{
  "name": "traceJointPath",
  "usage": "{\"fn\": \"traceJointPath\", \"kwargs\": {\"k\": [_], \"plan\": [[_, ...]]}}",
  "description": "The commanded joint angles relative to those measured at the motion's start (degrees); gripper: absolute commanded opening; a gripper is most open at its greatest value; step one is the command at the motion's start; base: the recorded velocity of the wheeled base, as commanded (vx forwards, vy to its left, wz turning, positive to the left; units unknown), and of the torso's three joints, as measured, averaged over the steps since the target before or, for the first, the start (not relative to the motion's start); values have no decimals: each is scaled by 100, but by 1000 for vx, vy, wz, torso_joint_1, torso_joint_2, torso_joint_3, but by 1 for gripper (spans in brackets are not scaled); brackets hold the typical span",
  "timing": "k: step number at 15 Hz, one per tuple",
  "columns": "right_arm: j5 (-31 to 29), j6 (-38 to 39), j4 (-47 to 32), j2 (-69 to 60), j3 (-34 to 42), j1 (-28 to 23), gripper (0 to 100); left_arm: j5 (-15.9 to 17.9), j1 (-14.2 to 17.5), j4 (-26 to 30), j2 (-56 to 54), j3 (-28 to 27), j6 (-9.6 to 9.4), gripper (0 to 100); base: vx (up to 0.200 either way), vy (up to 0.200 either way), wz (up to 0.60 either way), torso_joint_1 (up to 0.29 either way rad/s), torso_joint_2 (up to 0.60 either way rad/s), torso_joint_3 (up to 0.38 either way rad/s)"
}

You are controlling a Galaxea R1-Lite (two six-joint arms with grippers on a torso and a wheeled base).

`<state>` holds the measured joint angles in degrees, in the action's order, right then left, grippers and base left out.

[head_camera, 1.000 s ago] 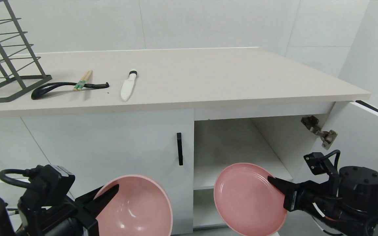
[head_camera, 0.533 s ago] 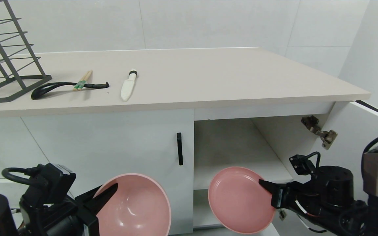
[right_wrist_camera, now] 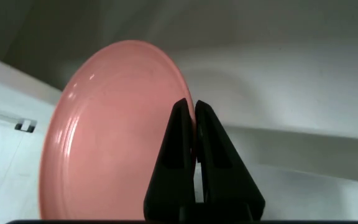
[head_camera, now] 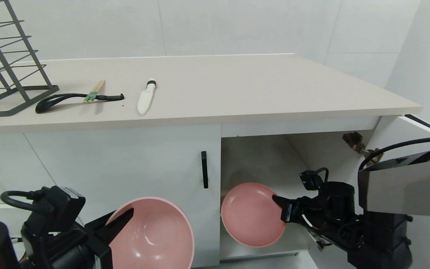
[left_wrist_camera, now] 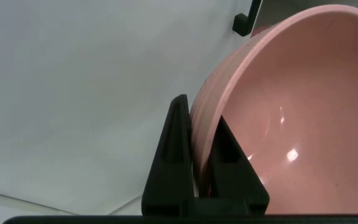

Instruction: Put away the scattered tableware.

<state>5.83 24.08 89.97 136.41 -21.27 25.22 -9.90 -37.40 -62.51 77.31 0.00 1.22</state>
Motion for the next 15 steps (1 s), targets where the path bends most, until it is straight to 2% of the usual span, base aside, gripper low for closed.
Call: {"fn": "traceJointPath", "kwargs": {"k": [1, 7, 9, 15], "plan": [[-108, -8, 3, 597, -466, -96, 0, -12, -4, -15, 3, 0, 1, 0, 0, 0, 0, 0, 0, 0], [-249, -8, 3, 843, -905, -466, 0, -12, -48, -173, -14, 0, 28, 0, 0, 0, 0, 0, 0, 0], [-258, -17, 3, 957, -1362, -615, 0, -12, -48, -182, -14, 0, 28, 0, 0, 0, 0, 0, 0, 0], [-240, 18, 3, 1247, -1863, -624, 0, -12, -48, -182, 3, 0, 28, 0, 0, 0, 0, 0, 0, 0]]}}
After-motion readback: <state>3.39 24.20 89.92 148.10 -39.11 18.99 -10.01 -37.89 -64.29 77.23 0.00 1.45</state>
